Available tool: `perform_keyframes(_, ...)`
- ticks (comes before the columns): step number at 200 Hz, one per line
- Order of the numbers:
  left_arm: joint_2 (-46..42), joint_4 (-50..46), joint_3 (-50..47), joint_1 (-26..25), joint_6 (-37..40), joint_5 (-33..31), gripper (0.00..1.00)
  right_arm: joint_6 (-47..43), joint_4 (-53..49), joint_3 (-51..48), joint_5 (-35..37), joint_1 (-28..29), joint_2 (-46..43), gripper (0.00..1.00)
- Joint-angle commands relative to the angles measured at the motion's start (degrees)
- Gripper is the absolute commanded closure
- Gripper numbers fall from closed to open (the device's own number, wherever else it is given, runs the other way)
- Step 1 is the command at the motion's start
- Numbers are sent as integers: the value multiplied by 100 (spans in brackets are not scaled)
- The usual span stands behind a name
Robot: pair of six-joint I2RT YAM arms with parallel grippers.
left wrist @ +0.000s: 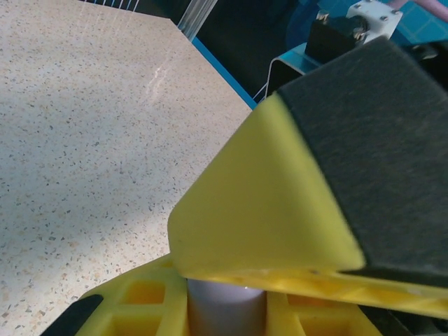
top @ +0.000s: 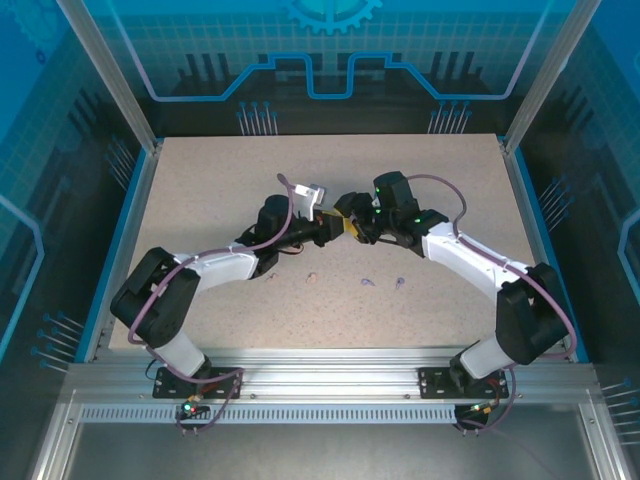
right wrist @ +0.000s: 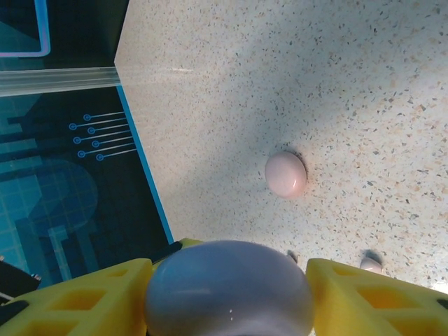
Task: Insert the wireless bluetooth earbuds into the charging case
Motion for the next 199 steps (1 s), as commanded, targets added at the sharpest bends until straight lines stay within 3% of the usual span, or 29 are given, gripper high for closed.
perform_keyframes(1,-180,164,11,-37,159,-44,100,18,76,18,102,63,74,43)
perform_keyframes(27,-171,124,18,-33,159,-34,100,0,94,41,134,56,82,49)
perform_keyframes(61,-153,60,28,-29,159,-34,100,-9,187,13,138,53,73,63)
perform_keyframes(97,-171,-69,66,-26,171,-34,100,-17,173,11,168,39,64,64)
perform_keyframes(137,-235,-244,64,-27,211,-91,82,-29,116,-20,252,-24,13,64)
perform_keyframes(199,-346,-384,50,-8,215,-148,63,-41,67,-15,287,-53,18,64)
